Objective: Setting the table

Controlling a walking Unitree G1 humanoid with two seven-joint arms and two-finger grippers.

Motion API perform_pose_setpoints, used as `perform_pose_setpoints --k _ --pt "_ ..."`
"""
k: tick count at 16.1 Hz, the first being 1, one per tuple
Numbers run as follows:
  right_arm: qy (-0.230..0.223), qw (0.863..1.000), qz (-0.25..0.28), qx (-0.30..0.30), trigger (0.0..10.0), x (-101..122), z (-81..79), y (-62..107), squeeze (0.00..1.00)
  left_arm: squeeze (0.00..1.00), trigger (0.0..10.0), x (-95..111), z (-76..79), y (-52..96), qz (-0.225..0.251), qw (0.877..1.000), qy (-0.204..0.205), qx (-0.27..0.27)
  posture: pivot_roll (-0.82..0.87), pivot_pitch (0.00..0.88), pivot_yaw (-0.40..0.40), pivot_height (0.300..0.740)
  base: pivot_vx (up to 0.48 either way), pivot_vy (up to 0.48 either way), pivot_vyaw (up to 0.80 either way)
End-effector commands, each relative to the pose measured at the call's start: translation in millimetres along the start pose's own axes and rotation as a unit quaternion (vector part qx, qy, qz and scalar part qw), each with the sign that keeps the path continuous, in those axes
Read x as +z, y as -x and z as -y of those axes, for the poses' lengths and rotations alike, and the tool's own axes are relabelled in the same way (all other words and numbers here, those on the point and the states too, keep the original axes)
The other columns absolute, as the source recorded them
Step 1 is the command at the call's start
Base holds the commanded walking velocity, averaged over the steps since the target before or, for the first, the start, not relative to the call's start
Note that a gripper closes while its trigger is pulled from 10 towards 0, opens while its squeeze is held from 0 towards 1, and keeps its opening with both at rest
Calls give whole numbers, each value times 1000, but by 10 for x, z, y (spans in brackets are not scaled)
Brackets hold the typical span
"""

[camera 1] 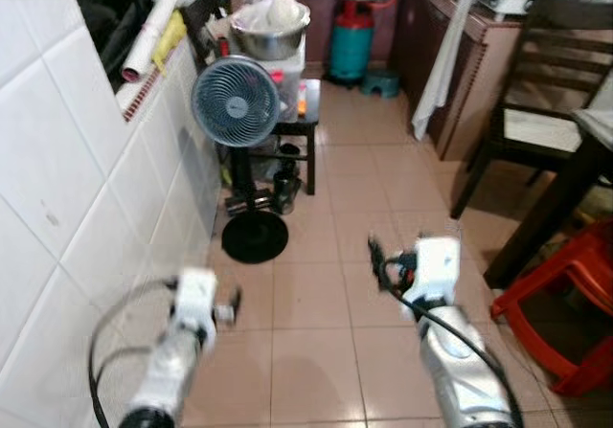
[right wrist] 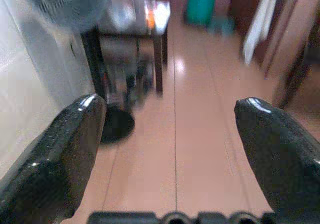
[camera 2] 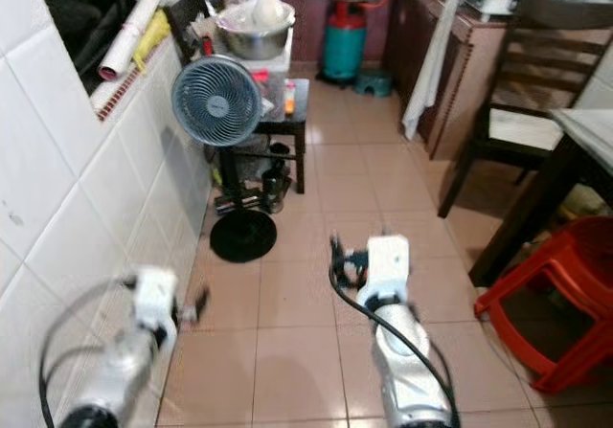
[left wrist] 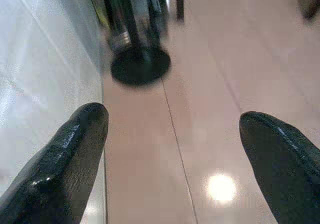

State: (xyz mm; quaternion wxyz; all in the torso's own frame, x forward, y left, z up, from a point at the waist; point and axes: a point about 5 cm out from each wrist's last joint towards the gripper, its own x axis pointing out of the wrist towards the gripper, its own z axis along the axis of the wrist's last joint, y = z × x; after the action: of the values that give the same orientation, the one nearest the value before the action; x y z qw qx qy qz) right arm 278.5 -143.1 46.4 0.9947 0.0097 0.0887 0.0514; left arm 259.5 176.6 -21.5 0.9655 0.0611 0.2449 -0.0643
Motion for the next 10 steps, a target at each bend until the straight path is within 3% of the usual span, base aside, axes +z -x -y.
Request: perform_pose_setpoints --k 1,2,4,6,10 --pt "-8 1000 -29 -8 10000 -135 34 -4 0 0 10000 -14 4 -16 -13 1000 -15 -5 4 0 12 740 0 0 0" --pt "-9 995 -96 -2 10000 -432 25 39 0 0 10000 -150 29 13 -48 998 -31 -18 3 0 12 740 0 0 0" --pt "-48 986 -159 -19 10000 -717 52 129 0 0 10000 -309 34 57 -94 995 -37 -24 12 0 10 740 0 0 0" --pt "-45 973 -227 -9 10000 -997 8 271 0 0 10000 -537 28 148 -161 987 -22 -22 7 0 14 740 0 0 0" --pt "-55 956 -288 -7 10000 -1215 -45 421 0 0 10000 -710 33 238 -209 978 -2 -21 1 0 22 740 0 0 748"
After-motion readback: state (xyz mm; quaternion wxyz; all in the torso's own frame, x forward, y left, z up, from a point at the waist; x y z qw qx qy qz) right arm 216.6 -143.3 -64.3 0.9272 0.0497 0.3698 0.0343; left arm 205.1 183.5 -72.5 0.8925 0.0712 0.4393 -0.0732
